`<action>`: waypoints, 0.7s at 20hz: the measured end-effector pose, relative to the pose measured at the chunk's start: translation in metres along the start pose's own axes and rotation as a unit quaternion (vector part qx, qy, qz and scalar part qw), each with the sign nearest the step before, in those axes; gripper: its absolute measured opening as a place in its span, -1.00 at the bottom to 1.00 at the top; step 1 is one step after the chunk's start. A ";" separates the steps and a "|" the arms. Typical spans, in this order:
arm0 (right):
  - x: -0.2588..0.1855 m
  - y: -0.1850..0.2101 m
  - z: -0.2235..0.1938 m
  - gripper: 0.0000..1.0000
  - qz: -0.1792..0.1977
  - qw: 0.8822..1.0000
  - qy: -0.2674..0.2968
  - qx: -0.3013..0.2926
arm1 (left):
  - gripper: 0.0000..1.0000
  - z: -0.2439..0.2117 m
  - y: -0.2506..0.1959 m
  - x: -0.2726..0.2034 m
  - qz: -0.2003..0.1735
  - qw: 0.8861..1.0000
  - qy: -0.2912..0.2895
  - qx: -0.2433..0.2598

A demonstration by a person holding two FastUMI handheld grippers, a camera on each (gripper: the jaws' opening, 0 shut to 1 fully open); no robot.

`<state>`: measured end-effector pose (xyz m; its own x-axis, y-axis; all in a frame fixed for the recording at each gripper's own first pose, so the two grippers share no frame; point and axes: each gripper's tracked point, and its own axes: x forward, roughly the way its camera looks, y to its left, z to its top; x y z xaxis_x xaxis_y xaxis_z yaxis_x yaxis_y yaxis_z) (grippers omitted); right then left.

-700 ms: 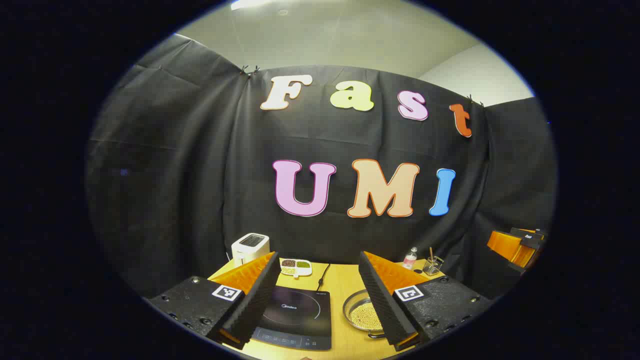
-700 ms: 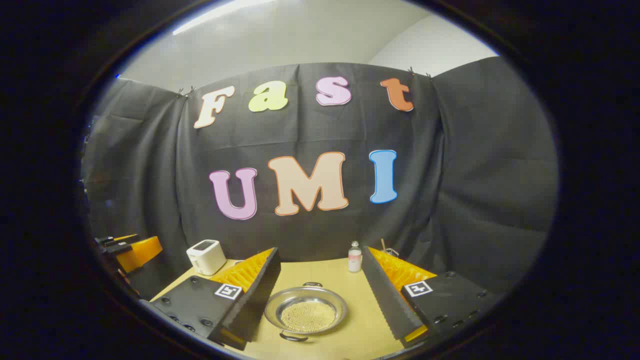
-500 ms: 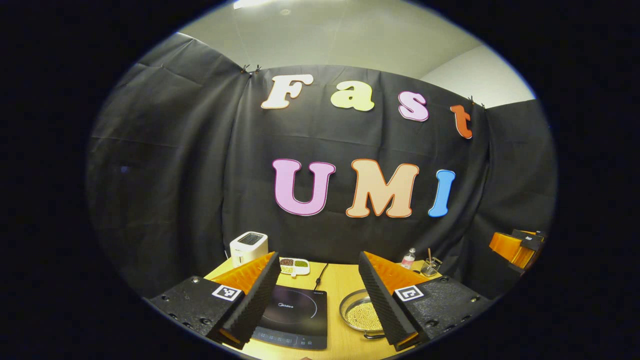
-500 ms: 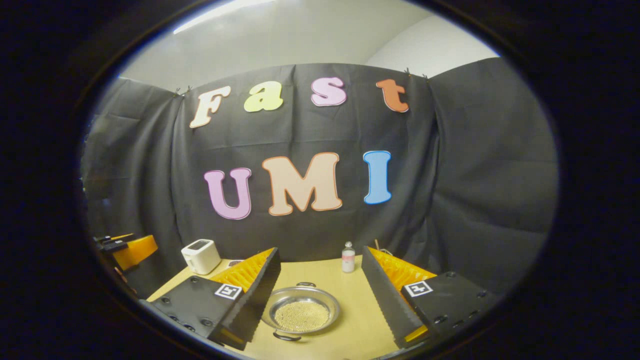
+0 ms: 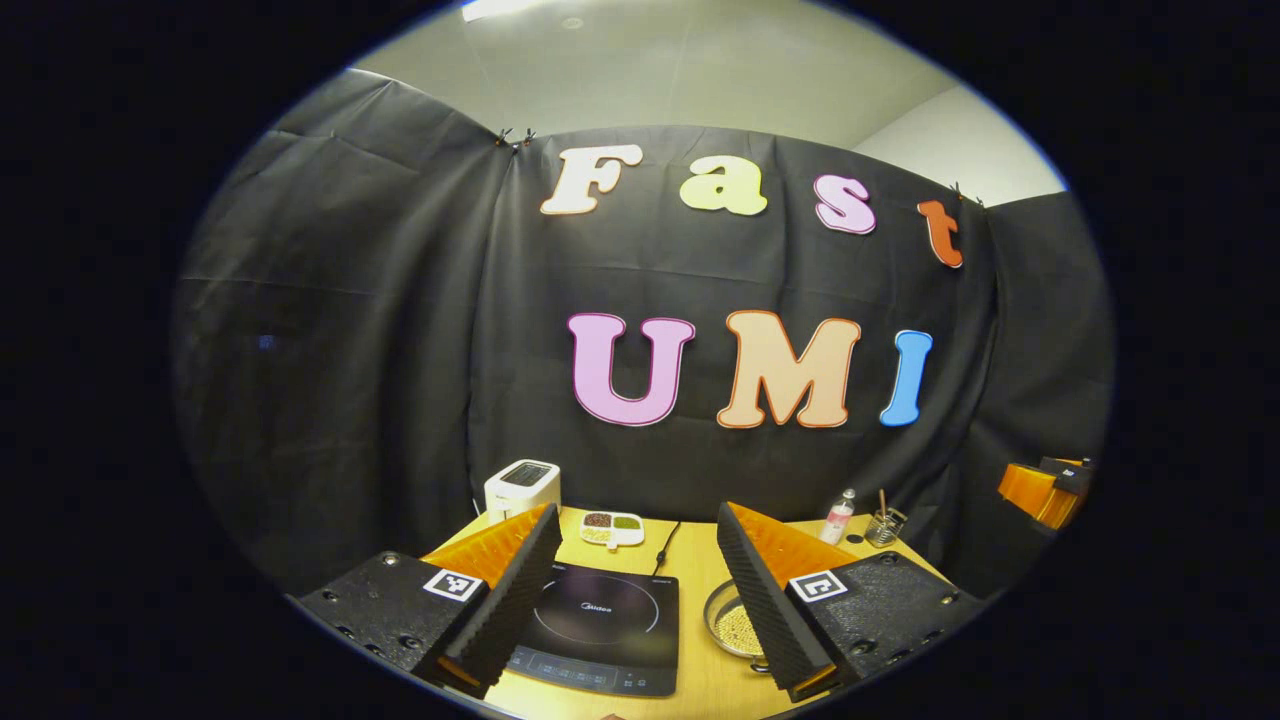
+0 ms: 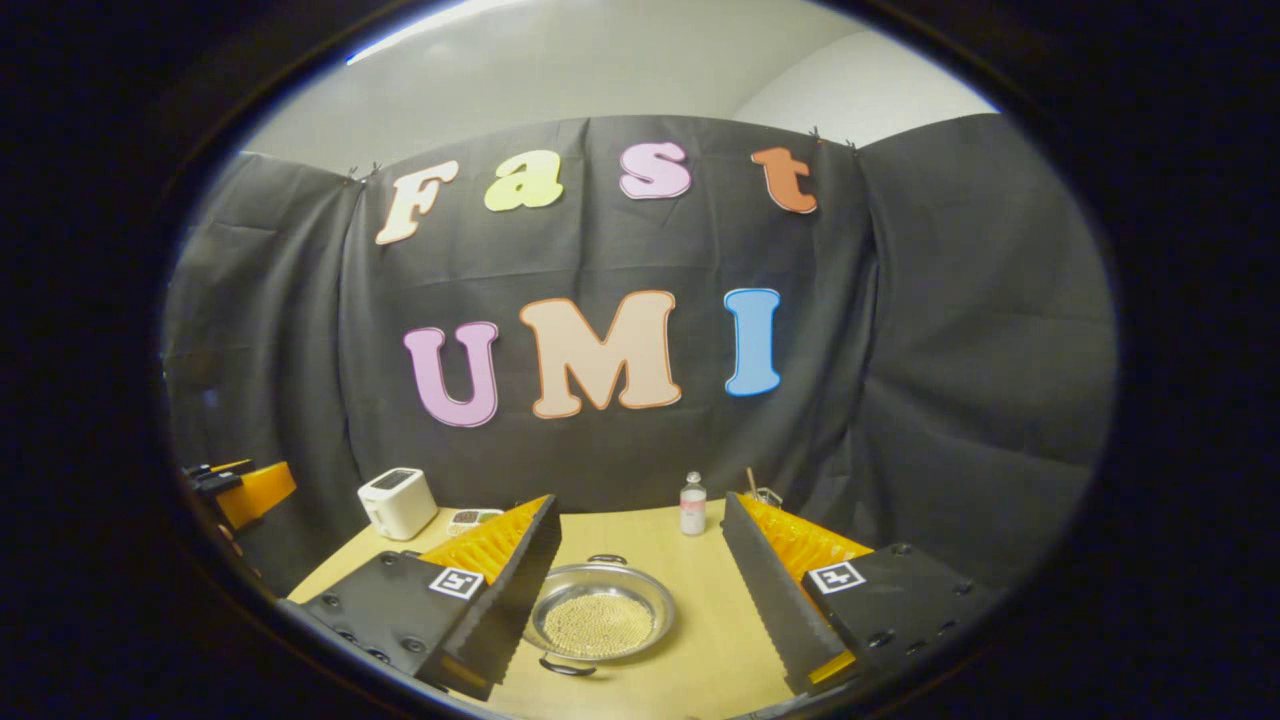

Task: First push the handle of the pot to place it horizontally, then grasp the pot with both hands and set it on the induction cooktop.

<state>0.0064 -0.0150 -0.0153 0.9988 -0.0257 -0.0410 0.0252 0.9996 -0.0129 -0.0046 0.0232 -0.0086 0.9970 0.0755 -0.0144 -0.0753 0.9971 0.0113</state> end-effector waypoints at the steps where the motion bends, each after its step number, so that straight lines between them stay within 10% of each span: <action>1: 0.001 0.001 0.000 0.93 0.000 1.000 0.001 0.000 | 0.84 -0.001 0.002 0.000 0.003 1.000 0.001 0.001; 9: 0.012 0.025 -0.023 0.93 0.017 1.000 0.022 0.011 | 0.84 -0.008 0.026 0.003 0.019 1.000 0.009 0.007; 14: 0.014 0.037 -0.039 0.45 0.022 0.999 0.044 0.022 | 0.84 -0.010 0.038 0.005 0.022 1.000 0.012 0.014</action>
<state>0.0198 0.0216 -0.0552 0.9917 0.0189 -0.1273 -0.0145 0.9993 0.0349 -0.0021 0.0611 -0.0182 0.9921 0.1201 -0.0366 -0.1186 0.9921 0.0400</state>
